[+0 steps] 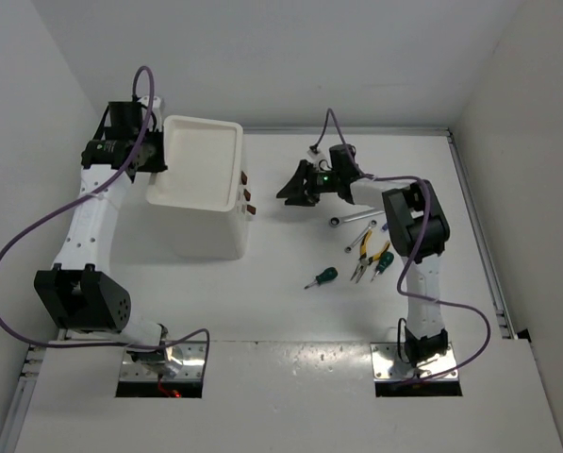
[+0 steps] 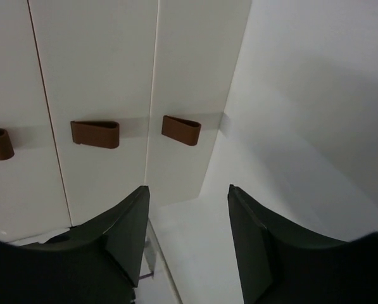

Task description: Sort the tools into containers

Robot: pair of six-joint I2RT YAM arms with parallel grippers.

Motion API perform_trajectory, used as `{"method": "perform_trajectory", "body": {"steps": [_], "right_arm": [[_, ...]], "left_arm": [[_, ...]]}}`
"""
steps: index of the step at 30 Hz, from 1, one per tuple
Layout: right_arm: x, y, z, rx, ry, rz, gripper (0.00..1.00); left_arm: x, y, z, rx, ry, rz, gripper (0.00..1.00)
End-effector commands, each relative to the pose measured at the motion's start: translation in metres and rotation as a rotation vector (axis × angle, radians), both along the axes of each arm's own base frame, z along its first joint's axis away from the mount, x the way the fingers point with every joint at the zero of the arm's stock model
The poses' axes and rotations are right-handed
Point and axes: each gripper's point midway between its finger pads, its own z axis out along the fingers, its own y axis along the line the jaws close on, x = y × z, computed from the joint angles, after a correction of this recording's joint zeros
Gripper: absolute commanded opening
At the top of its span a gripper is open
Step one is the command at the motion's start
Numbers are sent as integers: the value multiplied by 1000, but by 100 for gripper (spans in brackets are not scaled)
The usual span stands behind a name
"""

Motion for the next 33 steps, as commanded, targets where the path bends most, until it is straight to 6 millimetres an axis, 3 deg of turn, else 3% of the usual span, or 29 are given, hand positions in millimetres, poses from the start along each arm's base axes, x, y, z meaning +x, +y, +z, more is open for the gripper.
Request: {"method": "perform_trajectory", "body": {"steps": [1, 2, 6, 10, 12, 17, 20, 22, 26, 33], "right_arm": [[12, 26, 34, 165, -62, 17, 52], [10, 32, 22, 176, -27, 17, 51], [5, 46, 11, 226, 45, 19, 51], [-4, 64, -4, 229, 92, 44, 59], [-2, 71, 2, 259, 95, 45, 61], [-3, 78, -7, 282, 122, 53, 61], [-3, 84, 1, 315, 114, 68, 61], [-3, 84, -10, 319, 143, 60, 60], [-4, 90, -12, 329, 150, 68, 59], [-5, 97, -5, 364, 147, 85, 59]], "left_arm": [[3, -9, -10, 1, 31, -34, 0], [3, -9, -15, 1, 49, -34, 0], [3, -11, -15, -12, 49, -34, 0], [4, -15, -18, -27, 58, -50, 0], [4, -15, -18, -27, 58, -50, 0], [6, -16, -18, -33, 58, -57, 0], [9, -20, -18, -33, 58, -66, 0], [8, -20, -16, -33, 58, -66, 0], [8, -20, -16, -33, 58, -66, 0], [10, -20, -23, -26, 76, -72, 0]]}}
